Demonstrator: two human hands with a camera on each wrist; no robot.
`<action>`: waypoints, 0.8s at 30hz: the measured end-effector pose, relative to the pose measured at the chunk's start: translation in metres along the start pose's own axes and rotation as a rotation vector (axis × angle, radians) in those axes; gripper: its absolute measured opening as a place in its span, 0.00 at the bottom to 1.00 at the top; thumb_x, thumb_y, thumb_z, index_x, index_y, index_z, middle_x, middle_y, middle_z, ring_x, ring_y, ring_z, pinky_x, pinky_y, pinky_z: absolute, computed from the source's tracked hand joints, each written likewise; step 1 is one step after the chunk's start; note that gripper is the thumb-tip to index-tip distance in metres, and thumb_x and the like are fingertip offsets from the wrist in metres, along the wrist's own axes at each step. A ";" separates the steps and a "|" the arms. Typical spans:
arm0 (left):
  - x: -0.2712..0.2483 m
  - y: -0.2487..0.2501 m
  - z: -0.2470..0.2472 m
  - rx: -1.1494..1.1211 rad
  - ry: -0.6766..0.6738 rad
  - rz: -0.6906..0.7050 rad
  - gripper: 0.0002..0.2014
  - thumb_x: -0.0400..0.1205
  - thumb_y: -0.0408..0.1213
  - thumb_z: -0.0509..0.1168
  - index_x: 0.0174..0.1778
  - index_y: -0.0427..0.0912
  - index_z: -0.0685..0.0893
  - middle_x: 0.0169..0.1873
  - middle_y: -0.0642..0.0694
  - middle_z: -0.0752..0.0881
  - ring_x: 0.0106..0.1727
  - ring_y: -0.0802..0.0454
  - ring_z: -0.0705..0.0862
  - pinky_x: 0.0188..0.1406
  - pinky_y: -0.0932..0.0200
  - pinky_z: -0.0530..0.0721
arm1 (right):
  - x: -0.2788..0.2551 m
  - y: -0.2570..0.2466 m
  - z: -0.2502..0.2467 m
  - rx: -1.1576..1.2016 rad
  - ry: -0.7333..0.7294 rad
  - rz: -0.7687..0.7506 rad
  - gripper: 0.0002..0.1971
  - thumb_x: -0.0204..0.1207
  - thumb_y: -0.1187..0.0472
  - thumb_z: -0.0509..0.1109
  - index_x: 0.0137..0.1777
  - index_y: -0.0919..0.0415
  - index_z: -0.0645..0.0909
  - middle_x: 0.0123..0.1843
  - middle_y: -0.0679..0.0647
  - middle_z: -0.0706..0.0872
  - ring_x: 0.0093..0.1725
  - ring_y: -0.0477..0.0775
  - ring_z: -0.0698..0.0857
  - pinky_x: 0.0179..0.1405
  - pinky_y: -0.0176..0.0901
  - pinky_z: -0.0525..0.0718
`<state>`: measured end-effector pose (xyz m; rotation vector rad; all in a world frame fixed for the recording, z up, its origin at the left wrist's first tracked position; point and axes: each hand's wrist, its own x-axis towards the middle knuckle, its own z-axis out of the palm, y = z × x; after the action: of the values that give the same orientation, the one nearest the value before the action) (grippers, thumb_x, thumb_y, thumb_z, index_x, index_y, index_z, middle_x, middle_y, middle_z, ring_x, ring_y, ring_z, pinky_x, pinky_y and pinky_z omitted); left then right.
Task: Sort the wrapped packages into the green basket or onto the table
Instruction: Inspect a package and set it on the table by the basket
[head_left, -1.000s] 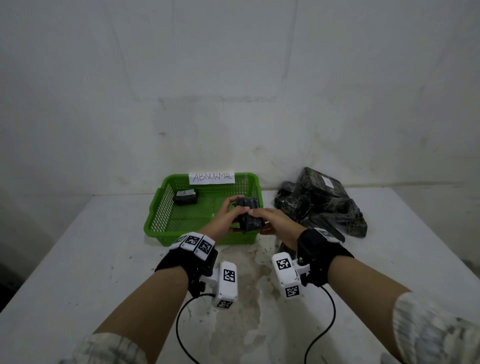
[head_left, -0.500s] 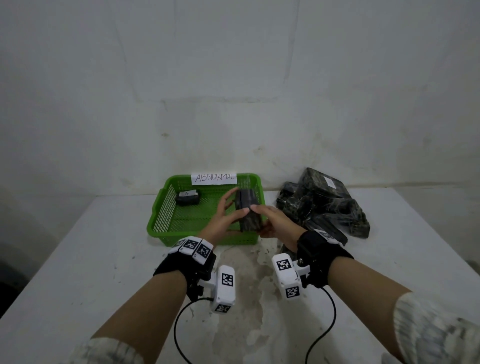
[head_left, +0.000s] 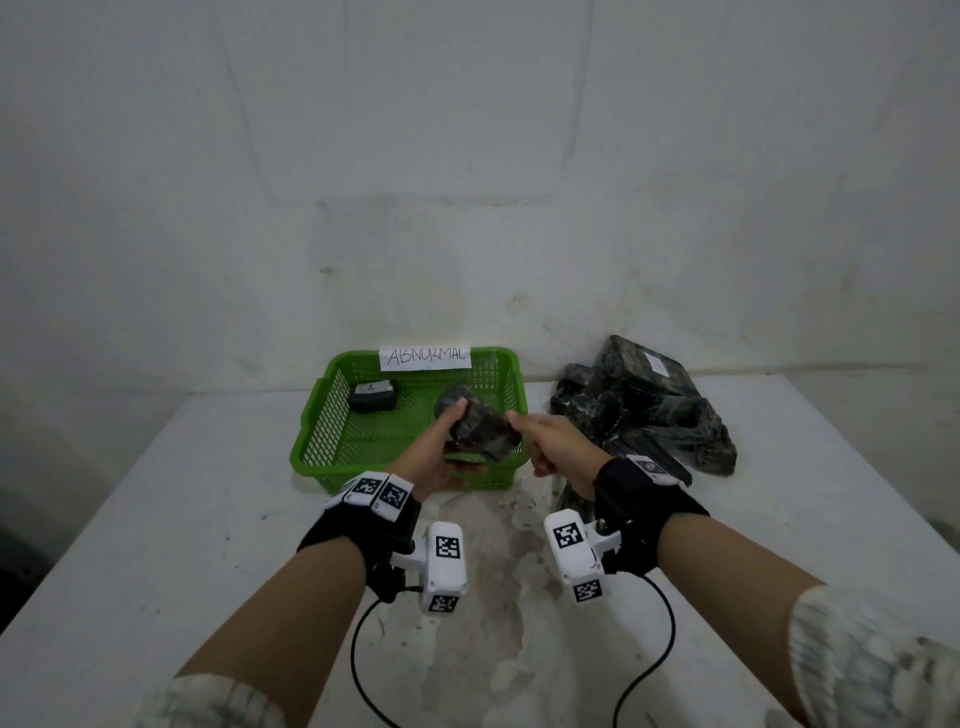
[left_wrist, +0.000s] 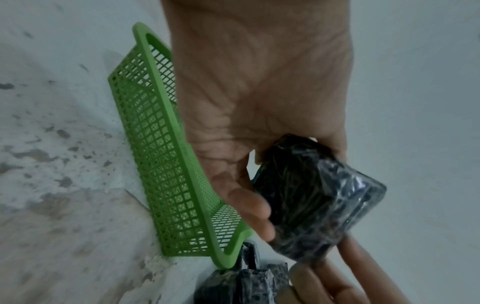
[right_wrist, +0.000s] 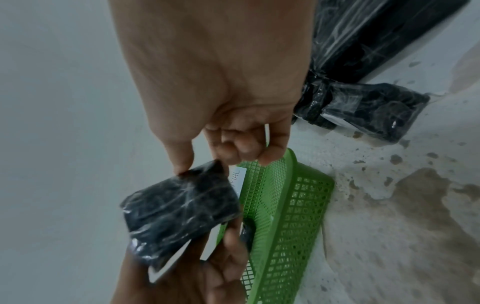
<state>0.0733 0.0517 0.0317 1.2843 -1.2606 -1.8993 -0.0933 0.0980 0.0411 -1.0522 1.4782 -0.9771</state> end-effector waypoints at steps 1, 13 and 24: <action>0.002 0.000 0.000 -0.029 -0.007 -0.015 0.30 0.80 0.63 0.53 0.68 0.44 0.76 0.61 0.37 0.84 0.44 0.46 0.85 0.35 0.58 0.82 | -0.002 -0.002 0.000 -0.035 0.011 -0.023 0.13 0.81 0.46 0.65 0.47 0.56 0.81 0.32 0.50 0.73 0.30 0.48 0.71 0.33 0.39 0.69; -0.007 0.006 0.013 0.067 -0.143 -0.087 0.38 0.77 0.71 0.34 0.61 0.48 0.77 0.45 0.38 0.85 0.23 0.54 0.83 0.16 0.69 0.68 | -0.007 -0.008 0.011 0.181 -0.111 -0.113 0.25 0.79 0.60 0.70 0.75 0.47 0.74 0.63 0.50 0.83 0.57 0.49 0.84 0.50 0.41 0.84; -0.010 0.012 0.016 0.160 -0.077 0.003 0.31 0.80 0.62 0.54 0.73 0.46 0.65 0.55 0.37 0.81 0.42 0.47 0.85 0.33 0.58 0.80 | -0.005 0.001 0.005 0.292 -0.092 -0.019 0.19 0.81 0.55 0.66 0.71 0.56 0.78 0.58 0.55 0.86 0.55 0.53 0.85 0.49 0.42 0.84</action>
<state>0.0617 0.0608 0.0488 1.2987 -1.4789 -1.8939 -0.0882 0.1025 0.0411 -0.8878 1.2092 -1.1050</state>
